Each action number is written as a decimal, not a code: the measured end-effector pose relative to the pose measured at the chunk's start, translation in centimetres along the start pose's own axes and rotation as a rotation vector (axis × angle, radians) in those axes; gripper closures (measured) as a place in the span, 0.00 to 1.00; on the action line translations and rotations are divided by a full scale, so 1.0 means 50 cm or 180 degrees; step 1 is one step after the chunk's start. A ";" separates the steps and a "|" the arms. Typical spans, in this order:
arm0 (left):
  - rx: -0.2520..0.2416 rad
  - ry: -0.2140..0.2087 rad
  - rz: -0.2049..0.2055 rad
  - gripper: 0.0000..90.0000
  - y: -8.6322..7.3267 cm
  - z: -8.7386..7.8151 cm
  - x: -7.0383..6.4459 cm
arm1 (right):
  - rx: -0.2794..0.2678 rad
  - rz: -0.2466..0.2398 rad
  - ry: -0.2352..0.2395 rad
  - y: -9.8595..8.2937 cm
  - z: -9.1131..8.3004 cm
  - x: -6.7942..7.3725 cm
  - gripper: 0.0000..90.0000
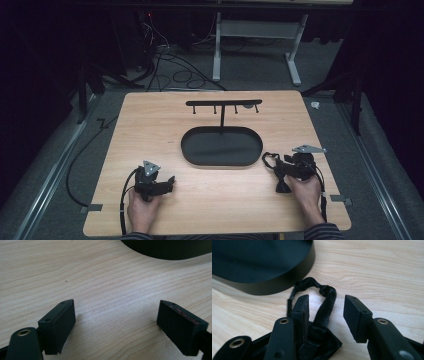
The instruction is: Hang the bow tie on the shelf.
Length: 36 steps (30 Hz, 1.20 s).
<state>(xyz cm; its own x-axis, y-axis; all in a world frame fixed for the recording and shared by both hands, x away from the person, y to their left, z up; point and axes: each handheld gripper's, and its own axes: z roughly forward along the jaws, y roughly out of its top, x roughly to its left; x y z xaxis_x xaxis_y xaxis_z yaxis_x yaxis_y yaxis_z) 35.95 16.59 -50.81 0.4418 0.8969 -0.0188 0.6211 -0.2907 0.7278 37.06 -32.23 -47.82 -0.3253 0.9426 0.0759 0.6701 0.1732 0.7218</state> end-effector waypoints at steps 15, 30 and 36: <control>-0.0005 -0.0002 -0.0001 0.18 0.000 0.000 0.000 | 0.0217 0.0098 0.0063 -0.004 0.033 -0.016 0.90; -0.0001 -0.0002 0.0000 0.18 0.000 0.000 0.000 | -0.0080 -0.0040 0.0083 0.003 -0.015 -0.007 0.97; 0.0000 -0.0002 0.0000 0.18 0.000 0.000 0.000 | -0.0267 -0.0121 0.0092 0.011 -0.053 0.000 0.97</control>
<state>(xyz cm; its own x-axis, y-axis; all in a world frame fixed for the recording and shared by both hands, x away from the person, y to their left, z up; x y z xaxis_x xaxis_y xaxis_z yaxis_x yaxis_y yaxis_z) 35.95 16.59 -50.81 0.4421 0.8968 -0.0193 0.6211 -0.2905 0.7279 35.66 -32.90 -45.61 -0.3694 0.9269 0.0663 0.5991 0.1830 0.7795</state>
